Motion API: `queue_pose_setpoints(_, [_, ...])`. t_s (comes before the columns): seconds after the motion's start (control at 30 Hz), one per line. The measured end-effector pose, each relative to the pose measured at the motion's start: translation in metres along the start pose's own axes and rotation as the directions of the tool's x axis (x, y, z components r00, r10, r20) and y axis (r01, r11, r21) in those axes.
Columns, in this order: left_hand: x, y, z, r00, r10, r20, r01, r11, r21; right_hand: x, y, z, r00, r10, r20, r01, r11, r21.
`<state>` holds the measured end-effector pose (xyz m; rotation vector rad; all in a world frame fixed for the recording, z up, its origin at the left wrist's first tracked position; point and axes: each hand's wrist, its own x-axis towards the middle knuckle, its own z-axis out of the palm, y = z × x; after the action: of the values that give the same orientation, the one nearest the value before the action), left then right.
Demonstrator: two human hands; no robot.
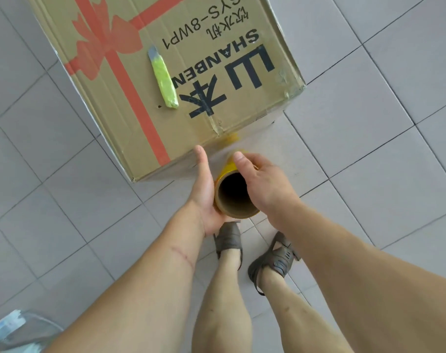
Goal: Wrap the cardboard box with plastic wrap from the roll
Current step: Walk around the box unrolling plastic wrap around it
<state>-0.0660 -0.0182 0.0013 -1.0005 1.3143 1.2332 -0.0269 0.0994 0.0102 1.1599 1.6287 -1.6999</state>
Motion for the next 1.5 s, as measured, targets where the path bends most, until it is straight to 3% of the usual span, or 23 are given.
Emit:
queue_pose_setpoints(0.17, [0.013,0.007,0.012,0.981,0.144,-0.129,-0.136,0.988,0.069,0.007,-0.002,-0.011,1.0,0.005,0.019,-0.006,0.999,0.051])
queue_pose_setpoints(0.3, [0.017,0.026,0.018,0.996,0.067,-0.053,-0.067,0.998,-0.003,0.011,-0.001,-0.021,0.997,0.019,0.071,-0.03,0.986,0.162])
queue_pose_setpoints(0.5, [0.009,0.027,0.033,0.999,-0.01,0.051,0.018,0.988,-0.155,0.012,-0.017,-0.031,0.997,0.016,-0.074,-0.007,0.992,0.127])
queue_pose_setpoints(0.67, [0.012,0.031,0.039,0.992,0.064,-0.107,-0.064,0.998,0.009,0.017,-0.018,-0.033,0.997,0.073,-0.026,-0.068,0.986,0.153])
queue_pose_setpoints(0.8, [0.011,0.032,0.045,0.998,0.056,-0.04,-0.054,0.998,0.045,0.013,-0.007,-0.035,0.993,0.119,0.001,-0.117,0.971,0.209])
queue_pose_setpoints(0.97, [0.009,0.03,0.054,0.996,-0.04,0.079,0.045,0.997,-0.062,0.02,-0.021,-0.059,0.996,0.083,-0.044,-0.08,0.994,0.081])
queue_pose_setpoints(1.13, [0.013,0.033,0.077,0.996,0.05,-0.08,-0.048,0.998,0.028,0.022,-0.024,-0.07,0.997,0.08,0.013,-0.08,0.992,0.097])
queue_pose_setpoints(1.23, [0.013,0.033,0.083,0.995,0.041,-0.091,-0.044,0.999,-0.032,0.024,-0.027,-0.074,0.997,0.07,0.029,-0.072,0.994,0.086])
queue_pose_setpoints(1.4, [0.01,0.027,0.088,0.998,-0.034,0.051,0.04,0.992,-0.122,0.03,-0.036,-0.093,1.0,0.012,-0.015,-0.014,0.994,-0.106])
queue_pose_setpoints(1.5, [0.015,0.024,0.101,0.992,-0.004,-0.125,0.004,1.0,-0.005,0.033,-0.032,-0.103,0.998,0.058,0.028,-0.056,0.996,-0.074])
